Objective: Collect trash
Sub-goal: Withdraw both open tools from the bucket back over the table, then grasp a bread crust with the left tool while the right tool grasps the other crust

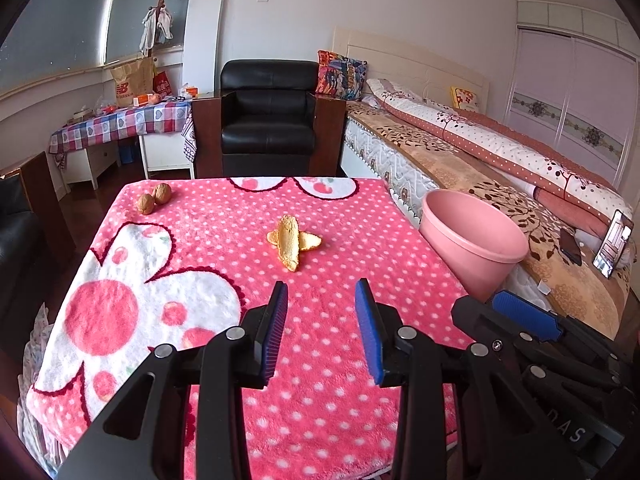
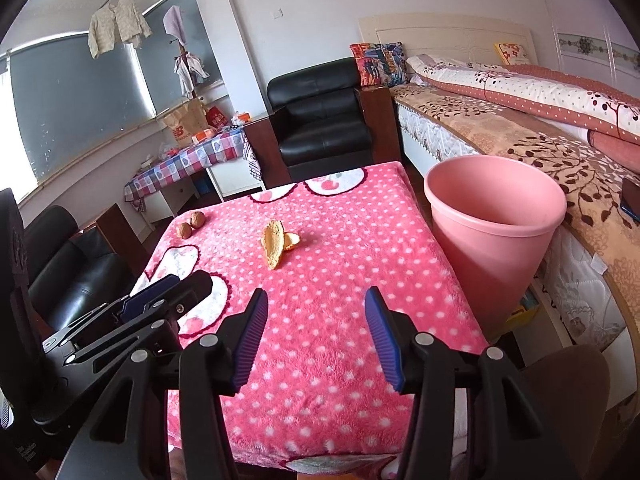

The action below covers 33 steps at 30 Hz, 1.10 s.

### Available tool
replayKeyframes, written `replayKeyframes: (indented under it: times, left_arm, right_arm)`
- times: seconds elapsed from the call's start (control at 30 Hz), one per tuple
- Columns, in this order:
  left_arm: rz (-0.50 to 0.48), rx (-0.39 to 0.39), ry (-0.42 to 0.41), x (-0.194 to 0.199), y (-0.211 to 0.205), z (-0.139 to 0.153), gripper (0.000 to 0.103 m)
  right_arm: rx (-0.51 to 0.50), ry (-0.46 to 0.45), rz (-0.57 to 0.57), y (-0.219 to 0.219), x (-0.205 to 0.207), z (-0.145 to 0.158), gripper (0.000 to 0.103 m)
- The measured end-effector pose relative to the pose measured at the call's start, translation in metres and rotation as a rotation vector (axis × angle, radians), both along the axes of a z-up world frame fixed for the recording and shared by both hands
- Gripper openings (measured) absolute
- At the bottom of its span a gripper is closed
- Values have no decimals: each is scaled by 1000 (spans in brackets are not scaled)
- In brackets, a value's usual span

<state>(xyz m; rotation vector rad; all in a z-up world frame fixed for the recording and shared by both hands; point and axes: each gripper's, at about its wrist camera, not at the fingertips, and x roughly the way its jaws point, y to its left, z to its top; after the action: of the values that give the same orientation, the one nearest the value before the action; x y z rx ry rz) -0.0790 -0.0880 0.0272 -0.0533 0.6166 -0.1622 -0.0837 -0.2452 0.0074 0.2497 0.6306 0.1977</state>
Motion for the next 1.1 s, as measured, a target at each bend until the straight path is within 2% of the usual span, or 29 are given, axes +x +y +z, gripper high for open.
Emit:
replayKeyframes:
  times: [0.2, 0.43, 0.67, 1.1]
  left_arm:
    - [13, 9, -6, -7, 4, 5, 35]
    - [30, -18, -13, -9, 16, 5, 35]
    - [39, -48, 9, -8, 25, -3, 35]
    - [91, -39, 66, 6, 29, -13, 35]
  right_arm:
    - [2, -19, 22, 6, -6, 6, 54]
    - [-20, -37, 39, 16, -8, 11, 54]
    - [-31, -20, 52, 24, -5, 7, 55]
    - [-28, 47, 55, 27, 11, -4, 58]
